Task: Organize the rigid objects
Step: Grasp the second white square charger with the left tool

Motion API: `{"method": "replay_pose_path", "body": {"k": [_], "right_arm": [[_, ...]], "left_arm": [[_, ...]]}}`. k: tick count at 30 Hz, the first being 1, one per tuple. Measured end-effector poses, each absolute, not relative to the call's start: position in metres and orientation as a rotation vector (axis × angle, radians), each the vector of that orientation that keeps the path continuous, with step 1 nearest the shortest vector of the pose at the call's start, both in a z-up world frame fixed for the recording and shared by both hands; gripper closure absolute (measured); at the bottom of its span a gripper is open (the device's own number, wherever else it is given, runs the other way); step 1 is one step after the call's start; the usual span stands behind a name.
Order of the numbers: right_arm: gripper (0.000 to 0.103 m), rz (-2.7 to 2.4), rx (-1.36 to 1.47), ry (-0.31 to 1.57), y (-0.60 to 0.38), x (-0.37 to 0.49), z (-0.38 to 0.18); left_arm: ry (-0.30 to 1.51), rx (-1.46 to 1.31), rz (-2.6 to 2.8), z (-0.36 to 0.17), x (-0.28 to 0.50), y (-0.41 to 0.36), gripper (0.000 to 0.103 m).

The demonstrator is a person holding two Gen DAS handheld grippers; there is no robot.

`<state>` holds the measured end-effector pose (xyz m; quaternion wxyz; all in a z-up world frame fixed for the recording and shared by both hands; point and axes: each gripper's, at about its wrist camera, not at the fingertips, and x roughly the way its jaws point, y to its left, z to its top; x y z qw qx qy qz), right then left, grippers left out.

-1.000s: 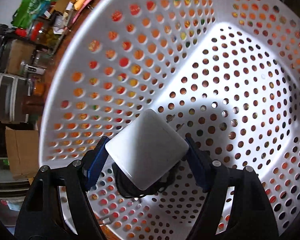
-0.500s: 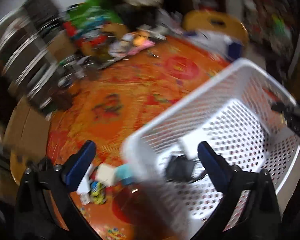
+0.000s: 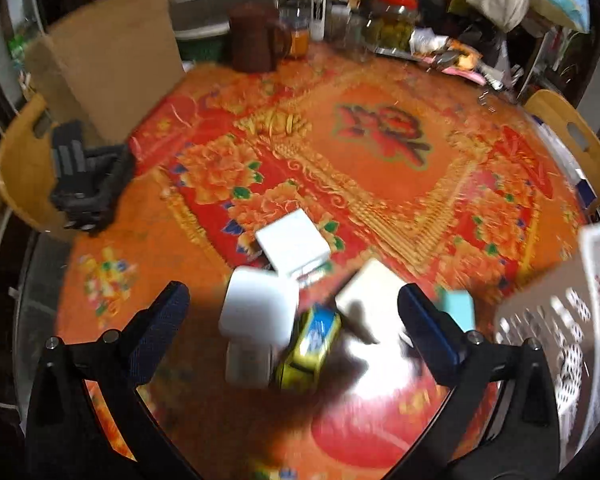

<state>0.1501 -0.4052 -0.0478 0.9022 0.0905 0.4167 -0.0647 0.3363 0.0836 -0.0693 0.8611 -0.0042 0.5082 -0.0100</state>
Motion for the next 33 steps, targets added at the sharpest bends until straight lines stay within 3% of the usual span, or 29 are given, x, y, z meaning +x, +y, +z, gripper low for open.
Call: {"method": "replay_pose_path", "body": {"k": [4,7,13,15,20,21,33], "right_arm": [[0.098,-0.135,0.190,0.863,-0.405,0.150,-0.048],[0.098,-0.134,0.191,0.862,-0.405,0.149,-0.048],[0.098,-0.134,0.191,0.862,-0.405,0.149,-0.048],[0.098,-0.134,0.192,0.861,-0.405,0.149,-0.048],[0.098,-0.134,0.192,0.861,-0.405,0.149,-0.048],[0.098,-0.134,0.192,0.861,-0.405,0.149,-0.048],[0.098,-0.132,0.194,0.860,-0.404,0.148,-0.048]], "left_arm": [[1.142,-0.017,-0.001,-0.113,0.380,0.078,0.002],[1.171,-0.020,0.014,-0.129,0.398,0.075,0.009],[1.183,-0.023,0.036,-0.139,0.406,0.076,0.029],[1.170,-0.029,0.049,-0.137,0.404,0.079,0.044],[1.149,-0.024,0.045,-0.133,0.399,0.077,0.045],[1.132,-0.031,0.034,-0.128,0.397,0.077,0.052],[1.014,0.013,0.049,-0.080,0.377,0.072,0.051]]}}
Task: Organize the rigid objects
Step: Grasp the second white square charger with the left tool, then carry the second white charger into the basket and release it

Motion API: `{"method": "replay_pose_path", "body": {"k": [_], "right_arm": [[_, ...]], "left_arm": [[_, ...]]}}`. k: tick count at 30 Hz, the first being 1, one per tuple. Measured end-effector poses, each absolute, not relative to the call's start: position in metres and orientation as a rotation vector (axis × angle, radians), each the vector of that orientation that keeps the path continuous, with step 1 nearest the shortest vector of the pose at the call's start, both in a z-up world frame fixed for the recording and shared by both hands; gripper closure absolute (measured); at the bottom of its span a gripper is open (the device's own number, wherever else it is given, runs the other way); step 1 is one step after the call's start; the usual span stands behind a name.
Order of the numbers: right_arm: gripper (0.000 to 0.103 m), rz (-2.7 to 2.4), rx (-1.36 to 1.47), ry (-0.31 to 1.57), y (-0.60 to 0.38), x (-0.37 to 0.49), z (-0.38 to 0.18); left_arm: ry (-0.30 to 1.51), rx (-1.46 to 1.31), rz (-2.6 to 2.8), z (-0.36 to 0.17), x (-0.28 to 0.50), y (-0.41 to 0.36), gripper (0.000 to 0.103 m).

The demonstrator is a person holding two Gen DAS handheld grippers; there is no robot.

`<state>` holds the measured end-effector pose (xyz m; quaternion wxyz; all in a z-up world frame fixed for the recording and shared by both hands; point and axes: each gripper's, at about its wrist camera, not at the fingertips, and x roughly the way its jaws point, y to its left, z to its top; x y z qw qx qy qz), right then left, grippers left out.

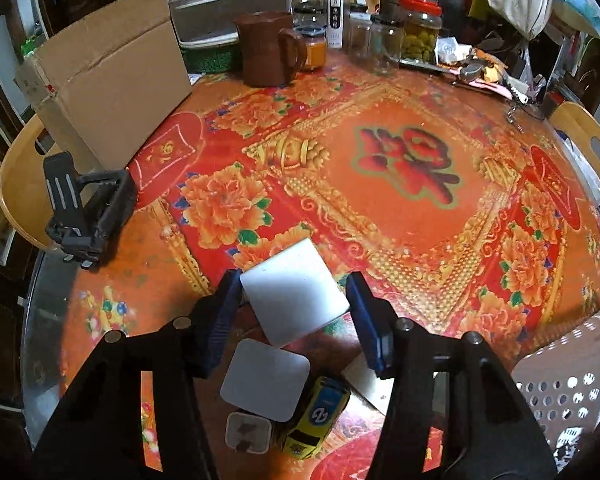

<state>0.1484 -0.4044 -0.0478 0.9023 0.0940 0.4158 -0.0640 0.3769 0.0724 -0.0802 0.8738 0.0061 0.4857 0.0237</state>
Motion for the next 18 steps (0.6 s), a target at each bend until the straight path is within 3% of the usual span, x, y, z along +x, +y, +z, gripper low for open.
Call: {"method": "replay_pose_path", "body": {"k": [18], "right_arm": [[0.097,-0.130,0.197,0.858,-0.403,0.149,-0.047]], "left_arm": [[0.707,0.160,-0.030,0.062,0.275,0.002,0.051]]}}
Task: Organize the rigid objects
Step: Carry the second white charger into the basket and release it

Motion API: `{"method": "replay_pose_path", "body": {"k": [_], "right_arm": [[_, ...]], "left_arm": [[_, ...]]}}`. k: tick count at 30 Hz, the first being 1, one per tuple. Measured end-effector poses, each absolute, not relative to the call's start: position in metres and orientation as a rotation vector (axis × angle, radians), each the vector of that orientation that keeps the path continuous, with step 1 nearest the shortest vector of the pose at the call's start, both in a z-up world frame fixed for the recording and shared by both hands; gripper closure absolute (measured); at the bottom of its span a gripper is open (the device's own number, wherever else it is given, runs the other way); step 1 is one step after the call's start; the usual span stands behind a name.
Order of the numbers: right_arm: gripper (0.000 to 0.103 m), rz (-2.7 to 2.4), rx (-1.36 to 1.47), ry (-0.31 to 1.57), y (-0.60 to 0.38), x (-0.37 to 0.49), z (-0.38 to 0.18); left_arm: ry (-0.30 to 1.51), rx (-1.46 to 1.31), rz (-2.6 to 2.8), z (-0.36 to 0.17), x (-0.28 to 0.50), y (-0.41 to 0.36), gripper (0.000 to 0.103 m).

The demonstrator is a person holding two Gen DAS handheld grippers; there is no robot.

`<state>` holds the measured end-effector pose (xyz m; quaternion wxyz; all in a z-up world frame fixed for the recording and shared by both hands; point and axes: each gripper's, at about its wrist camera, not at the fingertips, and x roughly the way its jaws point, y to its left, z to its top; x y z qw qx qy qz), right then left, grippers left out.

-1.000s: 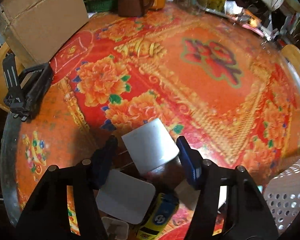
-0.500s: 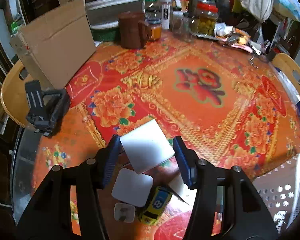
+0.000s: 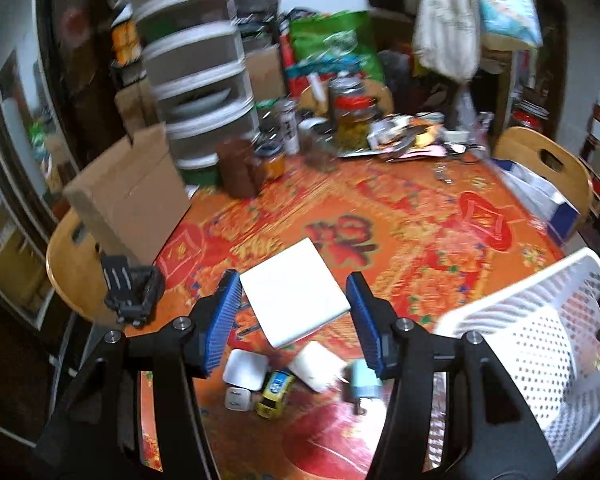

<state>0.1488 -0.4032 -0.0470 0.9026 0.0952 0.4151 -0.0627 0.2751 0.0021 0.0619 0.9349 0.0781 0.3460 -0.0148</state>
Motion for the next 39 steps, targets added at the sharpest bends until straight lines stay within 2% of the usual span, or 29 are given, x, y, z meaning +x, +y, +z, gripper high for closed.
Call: {"method": "replay_pose_path", "body": {"k": [7,17,32,39], "right_arm": [[0.097,-0.128,0.197,0.858,-0.403,0.149,-0.047],[0.096,-0.121,0.203,0.854,-0.399,0.150,-0.047],[0.095,-0.109,0.213,0.849,-0.402,0.151,-0.047],[0.095,-0.107,0.217,0.848,-0.403,0.151,-0.047]], "left_arm": [[0.673,0.287,-0.151,0.079,0.223,-0.076,0.051],[0.788,0.520,-0.270,0.021,0.194,-0.191,0.051],[0.973,0.692,-0.369,-0.048,0.191,-0.242,0.051],[1.038,0.755,-0.394,-0.061,0.194,-0.251,0.050]]}}
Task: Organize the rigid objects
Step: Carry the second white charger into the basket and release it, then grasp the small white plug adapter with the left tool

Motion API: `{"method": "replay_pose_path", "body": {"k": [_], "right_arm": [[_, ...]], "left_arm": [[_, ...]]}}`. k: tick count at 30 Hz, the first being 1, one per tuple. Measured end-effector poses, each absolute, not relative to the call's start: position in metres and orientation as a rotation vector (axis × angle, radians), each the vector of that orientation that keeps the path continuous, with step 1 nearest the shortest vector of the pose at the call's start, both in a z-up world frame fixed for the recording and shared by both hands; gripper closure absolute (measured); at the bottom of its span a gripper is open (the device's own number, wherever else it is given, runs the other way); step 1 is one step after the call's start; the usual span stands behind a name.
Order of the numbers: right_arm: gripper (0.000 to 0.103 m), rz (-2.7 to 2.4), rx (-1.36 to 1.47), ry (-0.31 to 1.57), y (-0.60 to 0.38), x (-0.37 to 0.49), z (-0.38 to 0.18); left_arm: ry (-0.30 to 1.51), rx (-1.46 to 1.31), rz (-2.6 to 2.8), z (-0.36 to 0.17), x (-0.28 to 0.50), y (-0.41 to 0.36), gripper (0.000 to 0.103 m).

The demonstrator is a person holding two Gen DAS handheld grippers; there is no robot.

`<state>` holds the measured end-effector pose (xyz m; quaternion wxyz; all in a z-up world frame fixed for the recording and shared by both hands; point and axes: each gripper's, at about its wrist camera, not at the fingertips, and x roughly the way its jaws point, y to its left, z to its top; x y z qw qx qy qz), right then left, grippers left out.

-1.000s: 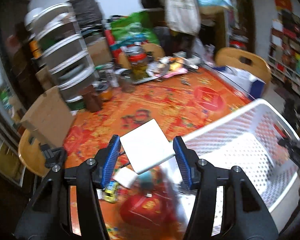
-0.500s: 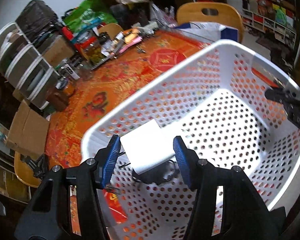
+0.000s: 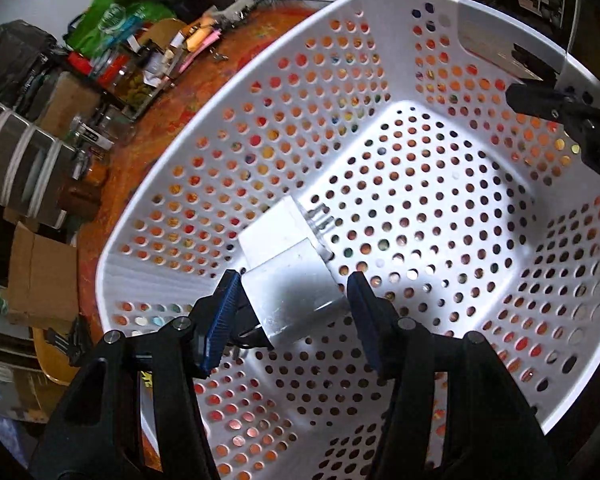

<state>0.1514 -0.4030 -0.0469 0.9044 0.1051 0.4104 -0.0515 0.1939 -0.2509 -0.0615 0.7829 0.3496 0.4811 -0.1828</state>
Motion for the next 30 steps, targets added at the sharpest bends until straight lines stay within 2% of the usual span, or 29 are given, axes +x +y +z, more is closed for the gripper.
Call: {"method": "replay_pose_path", "body": {"k": [2,4,5,6,10,14,22,26,30], "right_arm": [[0.095,-0.108,0.217,0.848,-0.403,0.152,-0.047],[0.095,-0.108,0.218,0.849,-0.403,0.152,-0.047],[0.095,-0.110,0.218,0.850,-0.402,0.152,-0.047],[0.095,-0.111,0.217,0.851,-0.402,0.151,-0.047],[0.095,-0.112,0.216,0.851,-0.401,0.150,-0.047],[0.095,-0.114,0.204,0.864,-0.399,0.151,-0.047],[0.095,-0.117,0.217,0.858,-0.400,0.152,-0.047],[0.095,-0.118,0.214,0.866,-0.402,0.151,-0.049],[0.095,-0.126,0.212,0.868,-0.402,0.151,-0.048]], "left_arm": [[1.041,0.740,-0.411,-0.060,0.195,-0.249,0.046],[1.023,0.727,-0.444,-0.056,0.192,-0.247,0.032],[0.990,0.716,-0.456,-0.050,0.189,-0.245,0.021],[0.962,0.703,-0.460,-0.045,0.186,-0.242,0.017],[0.841,0.509,-0.443,-0.009,0.170,-0.186,0.017],[0.786,0.267,-0.314,0.011,0.173,-0.078,0.000],[0.952,-0.093,0.061,-0.056,0.243,0.112,0.003],[1.021,-0.153,0.079,-0.091,0.263,0.141,0.029],[1.044,-0.156,0.025,-0.107,0.274,0.134,0.032]]}}
